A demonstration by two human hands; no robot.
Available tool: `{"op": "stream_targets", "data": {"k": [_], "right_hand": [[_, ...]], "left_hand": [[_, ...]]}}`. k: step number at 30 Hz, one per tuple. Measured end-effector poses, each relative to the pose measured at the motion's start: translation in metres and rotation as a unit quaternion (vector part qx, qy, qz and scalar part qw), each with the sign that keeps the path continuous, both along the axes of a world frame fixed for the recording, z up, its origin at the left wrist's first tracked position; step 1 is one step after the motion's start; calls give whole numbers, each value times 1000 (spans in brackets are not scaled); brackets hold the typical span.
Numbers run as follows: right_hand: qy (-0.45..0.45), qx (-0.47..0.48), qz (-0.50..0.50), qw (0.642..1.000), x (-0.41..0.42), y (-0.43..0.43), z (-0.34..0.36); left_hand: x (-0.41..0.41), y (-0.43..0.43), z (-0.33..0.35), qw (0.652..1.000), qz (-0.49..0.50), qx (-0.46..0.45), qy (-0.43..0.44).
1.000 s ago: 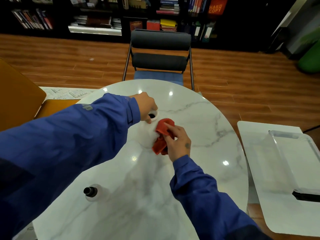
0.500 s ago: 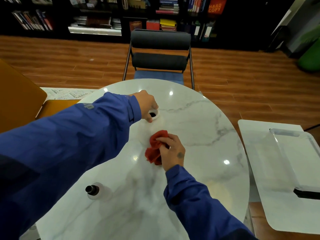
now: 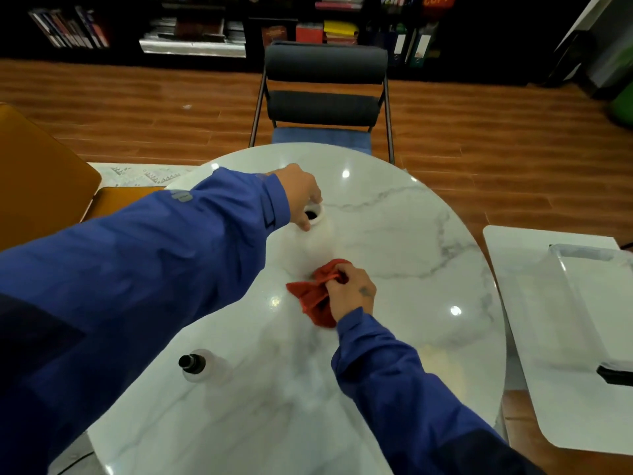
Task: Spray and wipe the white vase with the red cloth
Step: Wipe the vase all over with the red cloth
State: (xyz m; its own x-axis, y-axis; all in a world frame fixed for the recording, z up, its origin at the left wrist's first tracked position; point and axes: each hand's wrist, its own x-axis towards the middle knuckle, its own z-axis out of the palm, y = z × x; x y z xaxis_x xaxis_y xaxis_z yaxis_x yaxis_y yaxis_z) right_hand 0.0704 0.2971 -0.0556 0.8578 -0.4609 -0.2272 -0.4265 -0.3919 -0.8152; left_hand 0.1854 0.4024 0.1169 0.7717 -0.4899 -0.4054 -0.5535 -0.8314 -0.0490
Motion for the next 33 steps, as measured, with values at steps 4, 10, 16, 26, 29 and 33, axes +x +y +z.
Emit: {"op": "stream_targets", "data": {"k": [4, 10, 16, 26, 29, 33], "right_hand": [[77, -62, 26, 995, 21, -11, -2], [65, -20, 56, 996, 41, -15, 8], [94, -243, 206, 943, 3, -11, -13], [121, -348, 249, 895, 24, -29, -7], [70, -329, 299, 893, -2, -23, -18], [63, -328, 283, 899, -8, -22, -23]], "left_hand": [[-1, 0, -4, 1000, 1, -4, 3], [1, -1, -2, 1000, -1, 1, 7], [1, -2, 1, 1000, -8, 18, 7], [-5, -6, 5, 998, -14, 53, 7], [-5, -7, 6, 998, -8, 53, 14], [-3, -8, 7, 999, -14, 51, 10]]}}
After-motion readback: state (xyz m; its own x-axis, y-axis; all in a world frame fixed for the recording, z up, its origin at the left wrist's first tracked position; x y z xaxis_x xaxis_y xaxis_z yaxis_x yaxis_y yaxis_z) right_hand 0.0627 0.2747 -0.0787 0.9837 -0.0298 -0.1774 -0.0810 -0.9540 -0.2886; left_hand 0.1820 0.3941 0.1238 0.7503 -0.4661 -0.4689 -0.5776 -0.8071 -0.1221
